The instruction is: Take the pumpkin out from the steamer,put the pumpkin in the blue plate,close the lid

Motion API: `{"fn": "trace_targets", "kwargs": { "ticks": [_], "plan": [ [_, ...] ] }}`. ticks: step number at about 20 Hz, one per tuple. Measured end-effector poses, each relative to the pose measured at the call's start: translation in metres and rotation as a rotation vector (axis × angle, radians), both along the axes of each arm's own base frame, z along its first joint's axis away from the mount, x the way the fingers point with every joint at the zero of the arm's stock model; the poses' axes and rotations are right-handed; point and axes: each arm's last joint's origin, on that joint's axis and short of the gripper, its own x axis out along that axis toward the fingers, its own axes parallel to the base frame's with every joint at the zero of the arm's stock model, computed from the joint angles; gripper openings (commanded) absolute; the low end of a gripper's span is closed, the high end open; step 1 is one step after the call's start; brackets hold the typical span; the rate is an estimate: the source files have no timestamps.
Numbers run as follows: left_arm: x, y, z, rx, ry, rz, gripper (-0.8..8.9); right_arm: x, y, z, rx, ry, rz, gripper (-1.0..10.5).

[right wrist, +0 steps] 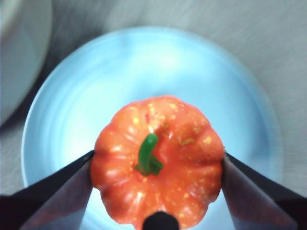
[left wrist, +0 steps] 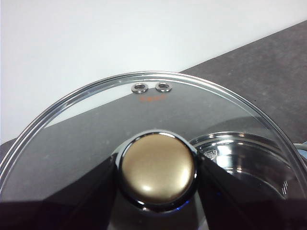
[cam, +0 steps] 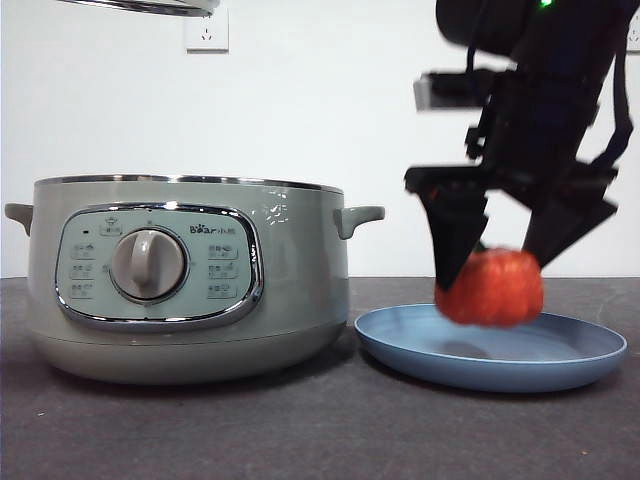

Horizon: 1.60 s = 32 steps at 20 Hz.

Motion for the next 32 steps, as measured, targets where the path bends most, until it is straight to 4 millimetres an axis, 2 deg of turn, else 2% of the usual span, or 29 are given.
{"fn": "trace_targets", "kwargs": {
  "ticks": [3, 4, 7, 8, 15, 21, 27, 32],
  "plan": [
    [0.0, 0.0, 0.0, 0.0, 0.0, 0.0, -0.13, 0.009, -0.001, -0.016, 0.009, 0.061, -0.001, 1.4],
    [0.0, 0.0, 0.0, 0.0, 0.0, 0.0, -0.13, 0.01, -0.001, -0.02, 0.002, 0.073, -0.005, 1.8],
    [0.0, 0.0, 0.0, 0.0, 0.0, 0.0, -0.13, 0.012, -0.004, -0.021, 0.004, 0.078, -0.013, 4.4],
    [0.0, 0.0, 0.0, 0.0, 0.0, 0.0, -0.13, 0.012, -0.004, -0.021, 0.003, 0.077, -0.016, 4.6],
    [0.0, -0.001, -0.001, -0.005, 0.01, -0.028, -0.13, 0.011, -0.006, -0.017, 0.007, 0.07, -0.019, 4.8],
    [0.007, -0.008, -0.008, -0.041, 0.083, -0.125, -0.13, -0.006, -0.017, 0.033, 0.102, -0.089, -0.016, 4.7],
    [0.037, -0.025, -0.029, -0.029, 0.203, -0.161, -0.13, -0.042, -0.037, 0.092, 0.227, -0.302, -0.012, 4.7],
    [0.063, -0.039, -0.049, -0.02, 0.272, -0.19, -0.13, -0.069, -0.053, 0.123, 0.306, -0.432, -0.015, 4.7]
  ]
}}
